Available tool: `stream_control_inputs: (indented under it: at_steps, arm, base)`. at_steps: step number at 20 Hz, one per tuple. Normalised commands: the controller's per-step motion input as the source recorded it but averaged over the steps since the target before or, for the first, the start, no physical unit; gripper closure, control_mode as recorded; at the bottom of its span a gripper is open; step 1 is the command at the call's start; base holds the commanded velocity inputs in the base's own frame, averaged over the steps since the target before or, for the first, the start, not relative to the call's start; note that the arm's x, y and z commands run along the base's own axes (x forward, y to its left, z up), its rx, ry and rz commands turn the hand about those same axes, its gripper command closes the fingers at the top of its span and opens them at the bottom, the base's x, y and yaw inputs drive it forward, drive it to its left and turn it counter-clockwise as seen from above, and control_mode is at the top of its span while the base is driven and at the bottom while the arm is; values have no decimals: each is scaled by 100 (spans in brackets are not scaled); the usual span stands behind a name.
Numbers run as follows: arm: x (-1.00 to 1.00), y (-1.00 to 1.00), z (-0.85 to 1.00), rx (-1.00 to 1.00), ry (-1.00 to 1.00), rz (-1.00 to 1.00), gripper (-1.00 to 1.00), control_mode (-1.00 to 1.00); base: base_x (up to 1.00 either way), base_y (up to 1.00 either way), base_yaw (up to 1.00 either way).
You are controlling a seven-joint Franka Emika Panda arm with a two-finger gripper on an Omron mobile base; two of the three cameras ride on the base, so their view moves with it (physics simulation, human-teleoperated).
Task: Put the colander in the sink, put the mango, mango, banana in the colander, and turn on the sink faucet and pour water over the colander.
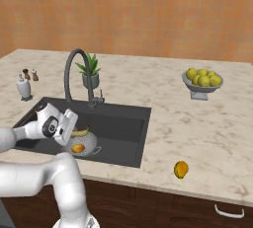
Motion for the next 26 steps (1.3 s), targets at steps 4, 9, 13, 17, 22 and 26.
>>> stream_control_inputs:
  at_steps: [4, 9, 13, 17, 22, 26]
  arm:
    - [11, -7, -29, 3, 11, 1, 100, -100]
    - [18, 0, -34, 3, 11, 2, 100, -100]
    - [28, 0, -34, 3, 12, 2, 100, -100]
    - [24, 0, -36, 2, 10, 2, 100, -100]
    - [-3, 0, -14, 0, 4, 3, -100, -100]
    - [-67, 0, 11, 0, -2, 6, -100, -100]
  base:
    - [0, 0, 0]
    - [0, 0, 0]
    - [0, 0, 0]
    - [0, 0, 0]
    - [0, 0, 0]
    - [0, 0, 0]
